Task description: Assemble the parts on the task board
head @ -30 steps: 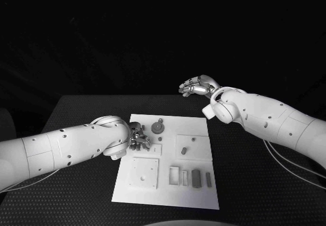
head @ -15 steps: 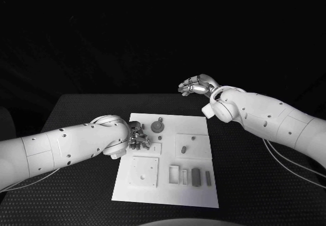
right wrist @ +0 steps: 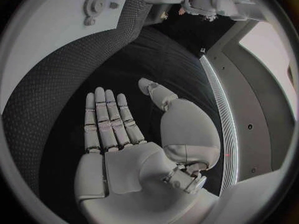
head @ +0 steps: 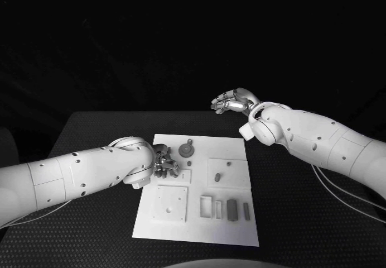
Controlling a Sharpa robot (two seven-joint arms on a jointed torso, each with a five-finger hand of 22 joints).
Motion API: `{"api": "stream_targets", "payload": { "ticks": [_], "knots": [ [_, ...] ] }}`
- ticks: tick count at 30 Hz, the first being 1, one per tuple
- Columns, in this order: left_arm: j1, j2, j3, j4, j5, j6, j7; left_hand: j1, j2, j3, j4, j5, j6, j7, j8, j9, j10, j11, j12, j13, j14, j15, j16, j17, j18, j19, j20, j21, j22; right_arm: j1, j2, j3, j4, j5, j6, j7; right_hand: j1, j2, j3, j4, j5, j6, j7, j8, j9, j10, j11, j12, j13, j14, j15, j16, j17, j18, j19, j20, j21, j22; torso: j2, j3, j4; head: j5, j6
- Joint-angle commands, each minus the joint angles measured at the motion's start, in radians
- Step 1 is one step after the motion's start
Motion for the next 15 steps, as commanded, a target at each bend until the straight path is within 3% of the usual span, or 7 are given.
{"api": "stream_targets", "payload": {
  "ticks": [1,15],
  "knots": [
    [-0.005,0.003,-0.002,-0.002,-0.011,0.020,-0.001,0.003,0.010,0.002,0.001,0.001,0.067,-0.059,0.001,0.242,0.027,-0.035,-0.007,-0.001,0.000,-0.005,0.000,-0.002,0.005,0.004,-0.100,0.003,-0.001,-0.001,-0.002,0.000,0.002,0.000,0.015,0.005,0.003,0.004,-0.008,0.000,0.006,-0.008,0.015,0.003,-0.002,0.007,0.000,-0.006,0.000,-0.003,0.006,-0.005,-0.002,0.001,-0.001,0.004,-0.008,0.001,0.000,-0.0006,0.0009,0.001,-0.001],
    [-0.005,0.001,-0.002,-0.005,-0.040,0.027,-0.005,0.001,0.007,0.001,0.003,-0.004,0.071,-0.060,0.000,0.243,0.031,-0.036,-0.007,0.000,0.002,-0.006,0.002,-0.003,0.006,0.004,-0.100,0.006,-0.003,-0.007,0.000,0.000,0.000,0.000,0.024,0.006,0.003,0.004,-0.011,0.000,0.006,-0.010,0.015,0.002,-0.004,0.008,0.001,-0.012,0.000,-0.006,0.007,-0.007,-0.005,0.000,-0.004,0.005,-0.012,0.002,-0.001,-0.0022,0.0026,0.003,-0.003]
  ]
}}
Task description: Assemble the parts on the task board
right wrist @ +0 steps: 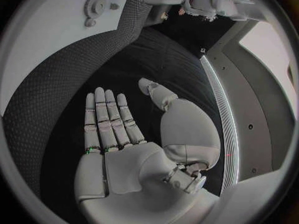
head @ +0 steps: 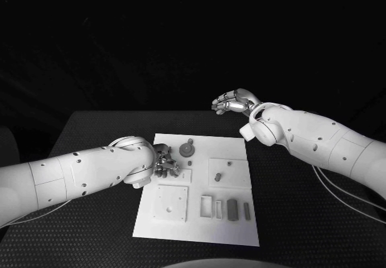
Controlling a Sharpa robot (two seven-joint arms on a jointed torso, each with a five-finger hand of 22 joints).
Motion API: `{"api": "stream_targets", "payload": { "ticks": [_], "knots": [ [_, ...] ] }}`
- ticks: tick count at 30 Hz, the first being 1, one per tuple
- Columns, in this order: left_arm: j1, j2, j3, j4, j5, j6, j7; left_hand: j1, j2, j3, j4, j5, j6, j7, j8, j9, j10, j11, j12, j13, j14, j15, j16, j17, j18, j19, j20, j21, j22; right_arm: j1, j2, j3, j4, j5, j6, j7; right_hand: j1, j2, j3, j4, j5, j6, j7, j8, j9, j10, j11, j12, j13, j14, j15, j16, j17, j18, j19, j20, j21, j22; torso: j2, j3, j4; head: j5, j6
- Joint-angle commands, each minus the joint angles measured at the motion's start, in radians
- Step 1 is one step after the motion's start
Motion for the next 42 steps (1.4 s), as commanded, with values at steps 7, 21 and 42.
{"api": "stream_targets", "payload": {
  "ticks": [7,21,42],
  "knots": [
    [-0.005,0.000,-0.003,-0.004,-0.025,0.021,-0.009,0.003,0.008,0.003,0.001,-0.001,0.067,-0.059,0.005,0.244,0.028,-0.031,-0.004,0.001,0.001,-0.008,0.002,-0.002,0.006,0.005,-0.101,0.008,-0.002,-0.004,0.001,0.000,0.001,0.000,0.020,0.006,0.004,0.005,-0.005,0.000,0.007,-0.010,0.015,0.002,-0.002,0.008,0.001,-0.006,0.000,-0.003,0.004,-0.004,-0.002,0.000,-0.004,0.005,-0.007,0.001,0.000,-0.0019,0.0016,0.001,-0.003],
    [-0.007,-0.003,-0.003,-0.003,-0.027,0.042,-0.011,0.005,0.008,0.004,-0.001,0.000,0.068,-0.059,0.004,0.244,0.029,-0.031,-0.004,0.002,0.001,-0.009,0.003,-0.002,0.007,0.005,-0.101,0.009,-0.002,-0.005,0.002,0.000,0.001,0.000,0.025,0.005,0.002,0.006,-0.007,0.002,0.008,-0.011,0.016,0.002,-0.003,0.009,0.001,-0.009,0.000,-0.003,0.004,-0.005,-0.003,0.000,-0.005,0.005,-0.009,0.002,0.000,0.0005,-0.0010,0.005,-0.006],
    [-0.008,-0.006,-0.003,-0.005,-0.027,0.028,-0.011,0.008,0.010,0.005,-0.003,-0.001,0.069,-0.060,0.003,0.244,0.030,-0.031,-0.005,0.003,0.002,-0.009,0.004,-0.003,0.007,0.003,-0.101,0.011,-0.003,-0.007,0.004,0.000,-0.001,0.000,0.027,0.005,0.003,0.007,-0.009,0.001,0.008,-0.010,0.015,0.003,-0.004,0.010,0.001,-0.012,0.000,-0.005,0.004,-0.006,-0.004,-0.001,-0.006,0.005,-0.010,0.003,0.001,0.0008,-0.0014,0.005,-0.005]
  ]
}}
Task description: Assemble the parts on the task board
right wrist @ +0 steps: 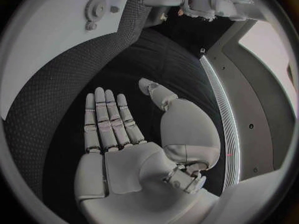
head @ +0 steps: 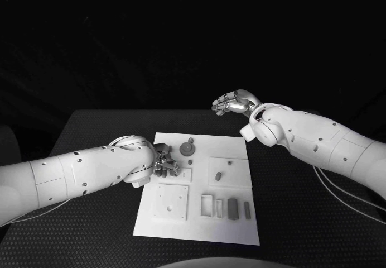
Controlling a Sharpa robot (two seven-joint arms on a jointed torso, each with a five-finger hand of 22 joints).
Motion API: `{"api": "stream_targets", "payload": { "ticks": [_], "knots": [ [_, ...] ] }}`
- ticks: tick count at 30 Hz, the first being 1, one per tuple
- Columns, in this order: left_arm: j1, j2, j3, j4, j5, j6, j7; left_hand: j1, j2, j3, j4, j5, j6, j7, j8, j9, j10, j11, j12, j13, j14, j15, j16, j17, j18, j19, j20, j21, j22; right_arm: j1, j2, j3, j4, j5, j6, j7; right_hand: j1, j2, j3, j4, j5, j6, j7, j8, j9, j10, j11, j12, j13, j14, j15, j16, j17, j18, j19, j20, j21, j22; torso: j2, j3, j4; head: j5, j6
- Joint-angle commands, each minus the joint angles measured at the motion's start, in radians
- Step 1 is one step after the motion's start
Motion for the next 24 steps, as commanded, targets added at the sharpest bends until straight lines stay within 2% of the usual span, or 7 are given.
{"api": "stream_targets", "payload": {
  "ticks": [1,9,10,11,12,16,24],
  "knots": [
    [-0.004,-0.003,-0.003,-0.004,-0.011,0.009,-0.012,0.008,0.010,0.008,0.000,0.003,0.061,-0.054,0.004,0.194,0.023,-0.030,-0.005,0.002,0.000,-0.003,0.004,-0.001,0.007,0.003,-0.101,0.006,-0.001,-0.001,0.002,0.000,0.000,0.000,0.016,0.006,0.003,0.007,-0.006,-0.002,0.004,-0.007,0.012,0.003,-0.001,0.007,-0.002,-0.007,0.000,-0.005,0.005,-0.006,-0.001,-0.001,-0.002,0.001,-0.007,0.001,0.000,-0.0004,0.0005,0.000,0.001],
    [-0.004,0.001,-0.003,-0.007,-0.011,0.015,-0.014,0.006,0.009,0.006,0.002,-0.004,0.061,-0.054,0.003,0.194,0.023,-0.029,-0.006,0.003,0.000,-0.003,0.004,-0.002,0.007,0.003,-0.100,0.008,-0.002,-0.001,0.002,0.000,0.000,0.000,0.016,0.005,0.003,0.006,-0.006,-0.002,0.005,-0.007,0.012,0.003,-0.001,0.007,-0.002,-0.008,0.000,-0.005,0.005,-0.006,-0.002,-0.001,-0.002,0.001,-0.007,0.001,0.000,-0.0003,0.0000,-0.001,0.000],
    [-0.004,0.002,-0.003,-0.008,-0.011,0.017,-0.014,0.005,0.009,0.005,0.004,-0.014,0.062,-0.054,0.002,0.195,0.024,-0.029,-0.006,0.004,0.000,-0.003,0.005,-0.003,0.007,0.002,-0.100,0.009,-0.003,-0.001,0.003,0.000,0.000,0.000,0.015,0.005,0.003,0.006,-0.006,-0.002,0.005,-0.007,0.012,0.003,-0.001,0.007,-0.002,-0.008,0.000,-0.005,0.005,-0.006,-0.002,-0.001,-0.003,0.001,-0.007,0.001,0.000,-0.0002,-0.0001,-0.001,0.000],
    [-0.004,0.003,-0.003,-0.009,-0.011,0.018,-0.014,0.005,0.009,0.003,0.008,-0.064,0.064,-0.055,0.000,0.196,0.024,-0.030,-0.007,0.005,0.000,-0.003,0.006,-0.004,0.008,0.001,-0.101,0.011,-0.005,-0.001,0.003,0.000,0.000,0.000,0.015,0.005,0.003,0.006,-0.006,-0.002,0.005,-0.007,0.012,0.003,-0.001,0.007,-0.002,-0.008,0.000,-0.005,0.005,-0.006,-0.002,-0.001,-0.003,0.001,-0.007,0.001,0.000,-0.0002,-0.0003,-0.001,0.000],
    [-0.004,0.004,-0.003,-0.010,-0.012,0.020,-0.014,0.004,0.008,0.002,0.012,-0.089,0.065,-0.055,0.000,0.197,0.025,-0.029,-0.008,0.006,0.000,-0.003,0.006,-0.005,0.008,0.000,-0.101,0.012,-0.006,-0.001,0.003,0.000,0.000,0.000,0.015,0.005,0.003,0.006,-0.006,-0.002,0.005,-0.007,0.012,0.003,-0.001,0.007,-0.002,-0.008,0.000,-0.005,0.005,-0.006,-0.002,-0.001,-0.003,0.001,-0.007,0.001,0.000,-0.0001,-0.0004,0.000,0.000],
    [-0.004,0.011,-0.003,-0.016,-0.021,0.023,-0.013,-0.002,0.001,0.000,0.031,-0.133,0.068,-0.055,-0.005,0.200,0.026,-0.029,-0.011,0.010,-0.001,-0.003,0.008,-0.008,0.009,-0.003,-0.101,0.016,-0.012,-0.001,0.003,0.000,0.001,0.000,0.016,0.005,0.003,0.006,-0.007,-0.002,0.005,-0.007,0.012,0.003,-0.002,0.007,-0.002,-0.009,0.000,-0.005,0.005,-0.006,-0.002,-0.001,-0.003,0.001,-0.008,0.002,0.000,0.0002,0.0001,-0.001,-0.001],
    [-0.005,0.015,-0.003,-0.022,-0.021,0.037,-0.011,-0.011,-0.002,-0.003,0.048,-0.147,0.070,-0.055,-0.008,0.201,0.028,-0.029,-0.012,0.013,-0.001,-0.003,0.009,-0.010,0.009,-0.005,-0.101,0.019,-0.016,-0.001,0.002,0.000,0.001,-0.001,0.016,0.004,0.003,0.006,-0.007,-0.002,0.005,-0.007,0.012,0.003,-0.002,0.007,-0.002,-0.010,0.000,-0.006,0.005,-0.006,-0.002,-0.001,-0.003,0.001,-0.008,0.002,0.000,0.0000,0.0004,-0.003,-0.003]
  ]
}}
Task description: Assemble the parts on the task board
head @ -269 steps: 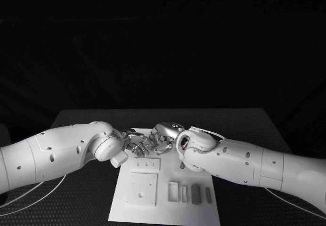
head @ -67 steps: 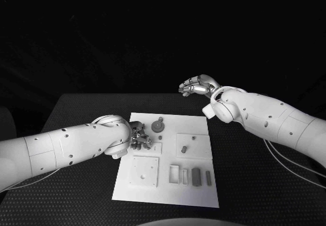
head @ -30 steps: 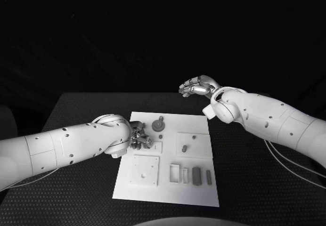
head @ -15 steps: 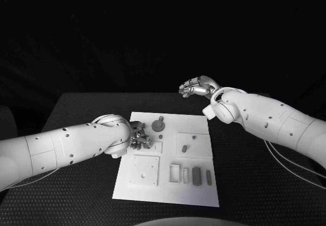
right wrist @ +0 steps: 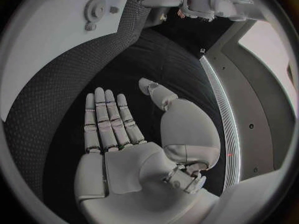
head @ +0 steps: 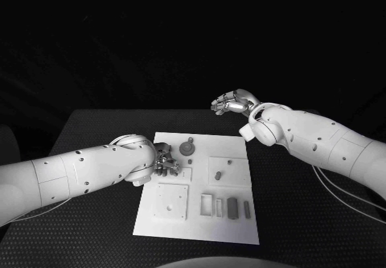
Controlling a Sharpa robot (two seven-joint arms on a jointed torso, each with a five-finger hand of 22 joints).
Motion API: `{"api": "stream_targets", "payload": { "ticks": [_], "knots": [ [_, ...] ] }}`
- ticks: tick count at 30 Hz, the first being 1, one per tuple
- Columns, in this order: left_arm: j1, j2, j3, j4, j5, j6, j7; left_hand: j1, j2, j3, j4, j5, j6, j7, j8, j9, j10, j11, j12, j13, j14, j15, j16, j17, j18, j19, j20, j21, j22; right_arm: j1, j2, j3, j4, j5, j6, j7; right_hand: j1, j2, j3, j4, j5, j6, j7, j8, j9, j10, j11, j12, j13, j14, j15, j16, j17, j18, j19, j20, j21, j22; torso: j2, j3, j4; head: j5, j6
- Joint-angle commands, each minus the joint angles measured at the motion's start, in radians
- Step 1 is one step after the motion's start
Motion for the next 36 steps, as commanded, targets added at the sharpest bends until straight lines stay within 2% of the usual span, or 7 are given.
{"api": "stream_targets", "payload": {
  "ticks": [1,14,16,19,22,28,36],
  "knots": [
    [-0.005,0.002,-0.004,-0.004,-0.014,0.030,-0.012,-0.013,-0.002,-0.001,0.010,-0.003,0.059,-0.051,-0.002,0.151,0.024,-0.033,-0.005,0.002,-0.001,-0.004,0.005,-0.002,0.009,-0.005,-0.101,0.005,-0.002,0.000,-0.001,0.000,0.002,-0.001,0.015,0.005,0.003,0.006,-0.005,0.000,0.005,-0.007,0.012,0.003,-0.001,0.008,-0.002,-0.006,0.000,-0.002,0.002,-0.006,-0.002,-0.001,-0.003,0.001,-0.002,0.001,0.000,0.0001,0.0003,-0.001,-0.001],
    [-0.005,0.005,-0.004,-0.001,-0.014,0.042,-0.011,-0.022,-0.018,-0.009,0.019,-0.004,0.070,-0.055,-0.002,0.156,0.030,-0.036,0.002,0.014,0.004,-0.006,0.016,0.000,0.010,-0.008,-0.102,0.014,-0.006,0.000,-0.003,0.000,0.006,-0.002,0.017,0.003,0.004,0.005,-0.006,0.000,0.006,-0.008,0.012,0.003,-0.002,0.008,-0.002,-0.010,0.000,-0.005,0.004,-0.009,-0.004,-0.002,-0.006,0.002,-0.005,0.002,0.000,0.0001,0.0001,-0.003,-0.003],
    [-0.005,0.006,-0.004,-0.001,-0.014,0.044,-0.010,-0.031,-0.035,-0.015,0.029,-0.019,0.070,-0.056,-0.004,0.158,0.029,-0.036,0.003,0.017,0.002,-0.006,0.017,-0.001,0.011,-0.009,-0.103,0.016,-0.008,0.000,-0.003,0.000,0.006,-0.002,0.017,0.003,0.004,0.005,-0.007,-0.001,0.006,-0.008,0.012,0.003,-0.003,0.008,-0.002,-0.011,0.000,-0.006,0.004,-0.009,-0.004,-0.002,-0.006,0.002,-0.006,0.002,0.000,0.0002,0.0002,-0.004,-0.002],
    [-0.005,0.005,-0.004,-0.003,-0.014,0.043,-0.011,-0.057,-0.070,-0.029,0.053,-0.100,0.071,-0.056,-0.008,0.160,0.026,-0.037,0.002,0.022,0.000,-0.007,0.020,-0.003,0.012,-0.012,-0.104,0.020,-0.015,0.000,-0.005,0.000,0.007,-0.002,0.018,0.003,0.003,0.005,-0.008,-0.001,0.006,-0.009,0.011,0.003,-0.003,0.008,-0.002,-0.012,0.000,-0.007,0.005,-0.009,-0.004,-0.003,-0.007,0.002,-0.007,0.002,0.000,0.0001,0.0005,-0.003,-0.002],
    [-0.005,0.002,-0.003,-0.003,-0.015,0.036,-0.012,-0.083,-0.095,-0.043,0.072,-0.144,0.071,-0.057,-0.012,0.162,0.025,-0.037,0.000,0.025,-0.001,-0.008,0.020,-0.005,0.014,-0.015,-0.105,0.022,-0.020,0.000,-0.004,0.000,0.006,-0.004,0.021,0.001,0.004,0.004,-0.008,-0.001,0.006,-0.009,0.011,0.003,-0.004,0.008,-0.002,-0.014,0.000,-0.009,0.006,-0.011,-0.006,-0.003,-0.009,0.002,-0.008,0.003,0.000,-0.0002,0.0005,-0.004,-0.002],
    [-0.005,0.000,-0.003,-0.005,-0.015,0.029,-0.012,-0.138,-0.109,-0.128,0.065,-0.152,0.069,-0.057,-0.018,0.168,0.023,-0.038,-0.004,0.031,-0.006,-0.009,0.024,-0.009,0.018,-0.024,-0.106,0.026,-0.030,0.000,-0.005,0.000,0.008,-0.014,0.025,-0.001,0.008,0.001,-0.009,-0.004,0.006,-0.013,0.011,0.002,-0.006,0.007,-0.002,-0.021,0.000,-0.016,0.010,-0.015,-0.009,-0.006,-0.016,0.002,-0.015,0.003,0.000,0.0000,0.0007,-0.005,-0.001],
    [-0.005,-0.001,-0.003,-0.006,-0.015,0.016,-0.011,-0.145,-0.111,-0.146,0.061,-0.153,0.068,-0.058,-0.020,0.170,0.021,-0.037,-0.006,0.033,-0.009,-0.010,0.024,-0.010,0.021,-0.026,-0.107,0.026,-0.034,-0.001,-0.006,0.000,0.012,-0.026,0.030,-0.002,0.010,0.000,-0.010,-0.004,0.011,-0.016,0.012,0.002,-0.009,0.005,0.000,-0.030,0.000,-0.023,0.015,-0.018,-0.013,-0.009,-0.022,0.003,-0.023,0.004,0.000,-0.0011,0.0004,-0.004,-0.002]
  ]
}}
